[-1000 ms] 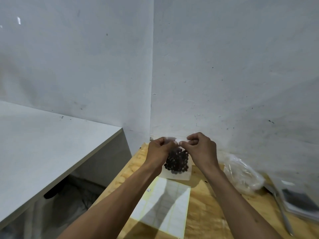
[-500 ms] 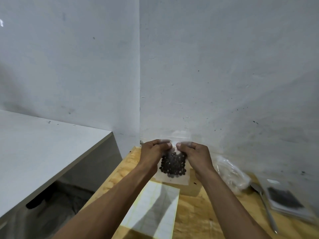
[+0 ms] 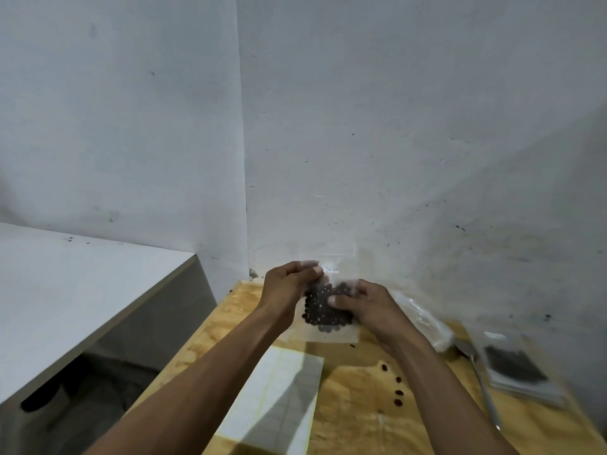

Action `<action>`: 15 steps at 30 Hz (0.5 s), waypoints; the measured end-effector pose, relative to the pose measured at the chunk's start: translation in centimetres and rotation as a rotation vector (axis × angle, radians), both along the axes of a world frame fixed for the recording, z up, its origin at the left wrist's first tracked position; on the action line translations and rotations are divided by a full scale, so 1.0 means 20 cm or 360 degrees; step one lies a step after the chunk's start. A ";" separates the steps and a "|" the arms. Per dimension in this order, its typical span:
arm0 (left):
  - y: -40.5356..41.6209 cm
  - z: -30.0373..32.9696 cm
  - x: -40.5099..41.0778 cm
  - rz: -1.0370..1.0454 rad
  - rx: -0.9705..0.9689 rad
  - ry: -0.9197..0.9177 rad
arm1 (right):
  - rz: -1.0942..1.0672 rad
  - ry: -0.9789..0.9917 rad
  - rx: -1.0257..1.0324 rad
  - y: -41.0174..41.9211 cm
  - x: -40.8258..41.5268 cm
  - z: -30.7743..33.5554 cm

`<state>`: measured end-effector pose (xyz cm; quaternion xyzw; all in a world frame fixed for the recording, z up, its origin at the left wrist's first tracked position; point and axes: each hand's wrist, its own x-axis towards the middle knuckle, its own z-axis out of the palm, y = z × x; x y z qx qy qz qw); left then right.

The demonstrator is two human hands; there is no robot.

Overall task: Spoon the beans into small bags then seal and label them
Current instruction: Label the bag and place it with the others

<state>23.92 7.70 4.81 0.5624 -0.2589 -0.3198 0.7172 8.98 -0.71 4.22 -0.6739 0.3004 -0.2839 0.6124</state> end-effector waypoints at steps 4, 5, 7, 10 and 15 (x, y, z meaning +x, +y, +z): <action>-0.06 -0.06 -0.08 -0.0280 0.0287 -0.0232 | -0.0330 -0.0102 0.0079 -0.08 -0.13 -0.03; -0.08 -0.07 -0.10 -0.0332 0.0309 -0.0261 | -0.0394 -0.0099 0.0065 -0.10 -0.17 -0.03; -0.14 -0.08 -0.18 -0.0372 0.0314 -0.0298 | -0.0488 -0.0067 0.0053 -0.15 -0.26 -0.04; -0.26 -0.06 -0.35 -0.0399 0.0270 -0.0317 | -0.0578 0.0039 -0.0045 -0.21 -0.44 -0.04; -0.51 -0.03 -0.70 -0.0496 0.0249 -0.0388 | -0.0971 0.0258 -0.0338 -0.33 -0.77 0.01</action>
